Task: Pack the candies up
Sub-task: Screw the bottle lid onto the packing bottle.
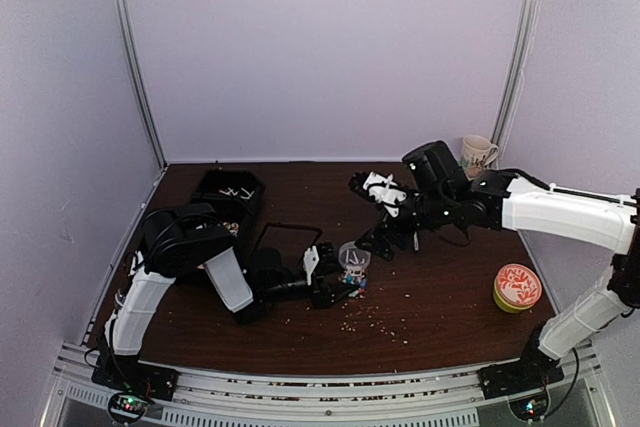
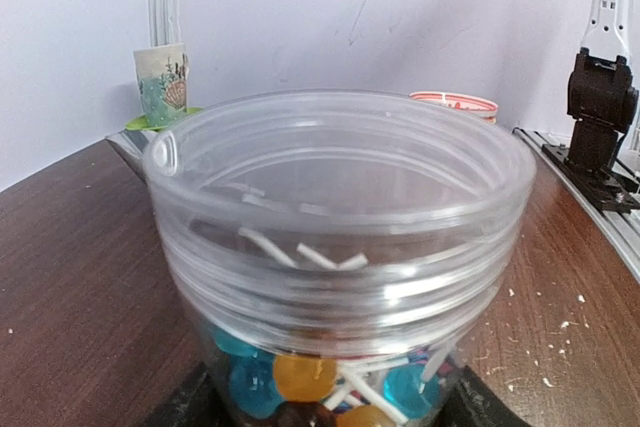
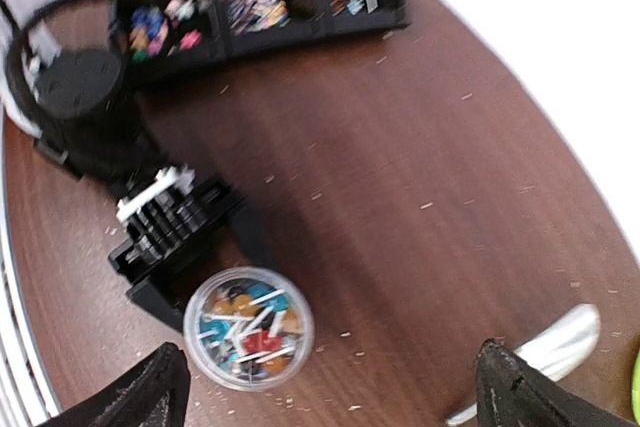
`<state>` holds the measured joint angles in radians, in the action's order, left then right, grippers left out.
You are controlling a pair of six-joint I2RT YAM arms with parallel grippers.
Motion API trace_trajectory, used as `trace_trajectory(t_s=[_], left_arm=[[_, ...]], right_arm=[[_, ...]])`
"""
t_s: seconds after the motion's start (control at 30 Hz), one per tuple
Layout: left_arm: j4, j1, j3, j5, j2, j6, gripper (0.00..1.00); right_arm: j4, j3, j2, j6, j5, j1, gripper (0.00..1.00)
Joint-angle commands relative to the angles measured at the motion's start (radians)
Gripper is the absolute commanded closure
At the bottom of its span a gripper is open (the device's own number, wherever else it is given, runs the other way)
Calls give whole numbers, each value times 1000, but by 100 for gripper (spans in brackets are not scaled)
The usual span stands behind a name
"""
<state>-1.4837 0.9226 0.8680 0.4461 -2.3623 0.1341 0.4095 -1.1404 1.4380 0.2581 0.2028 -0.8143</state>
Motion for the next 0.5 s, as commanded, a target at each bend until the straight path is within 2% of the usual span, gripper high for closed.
trace_trajectory(t_s=[0.0,0.17,0.27,0.37,0.47], left_arm=[[75,-5,-23,36,-13,-18,54],[72,-5,-23,48,-14,-15,54],[71,-5,-20,58,-15,-15,54],[73,-5,-16,70,-17,-11,54],[71,-5,-14,80,-18,-11,54]], right_arm=[[-90,9,-113,-43,-166,19,1],[-286,157,-215,-110,-332,28,1],[-318,179,-212,-125,-321,39,1],[-275,147,-178,-130,-308,39,1],[-289,162,-192,-70,-190,39,1]])
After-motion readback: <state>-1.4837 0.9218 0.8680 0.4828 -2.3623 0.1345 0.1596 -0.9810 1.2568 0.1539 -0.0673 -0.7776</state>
